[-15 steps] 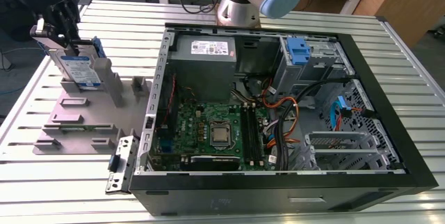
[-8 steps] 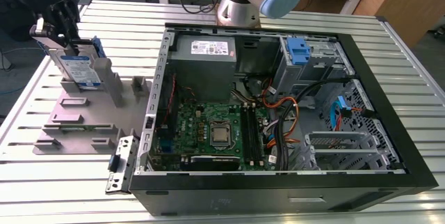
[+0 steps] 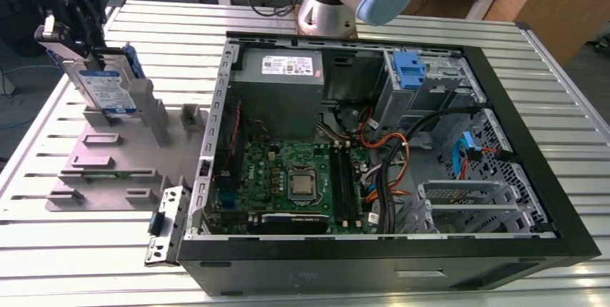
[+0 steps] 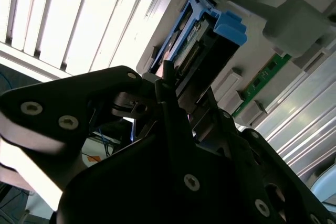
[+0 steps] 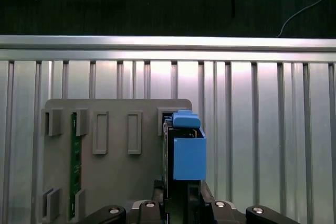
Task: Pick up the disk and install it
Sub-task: 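Pick up the disk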
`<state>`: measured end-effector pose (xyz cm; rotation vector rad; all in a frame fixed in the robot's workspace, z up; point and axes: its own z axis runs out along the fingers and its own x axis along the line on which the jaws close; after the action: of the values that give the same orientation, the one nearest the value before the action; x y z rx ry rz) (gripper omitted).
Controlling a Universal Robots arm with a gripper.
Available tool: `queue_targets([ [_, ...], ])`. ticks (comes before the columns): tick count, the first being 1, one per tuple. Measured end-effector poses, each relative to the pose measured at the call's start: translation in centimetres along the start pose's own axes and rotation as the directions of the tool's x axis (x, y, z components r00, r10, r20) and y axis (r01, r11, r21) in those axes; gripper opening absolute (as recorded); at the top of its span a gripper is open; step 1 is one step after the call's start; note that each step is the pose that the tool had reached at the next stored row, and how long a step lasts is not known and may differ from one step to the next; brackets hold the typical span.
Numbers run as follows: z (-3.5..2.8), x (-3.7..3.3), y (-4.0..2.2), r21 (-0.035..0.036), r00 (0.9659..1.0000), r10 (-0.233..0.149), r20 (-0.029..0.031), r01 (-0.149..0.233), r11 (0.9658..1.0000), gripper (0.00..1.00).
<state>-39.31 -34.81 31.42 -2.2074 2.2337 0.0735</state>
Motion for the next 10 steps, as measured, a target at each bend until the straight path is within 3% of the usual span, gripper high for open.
queue_targets([
  [5,-0.03,0.0,0.0,-0.0002,1.0,0.0,-0.0001,0.0,1.0,0.35],
  [10,-0.83,-0.03,0.03,-0.0003,1.0,0.0,-0.0008,0.0,1.0,0.35],
])
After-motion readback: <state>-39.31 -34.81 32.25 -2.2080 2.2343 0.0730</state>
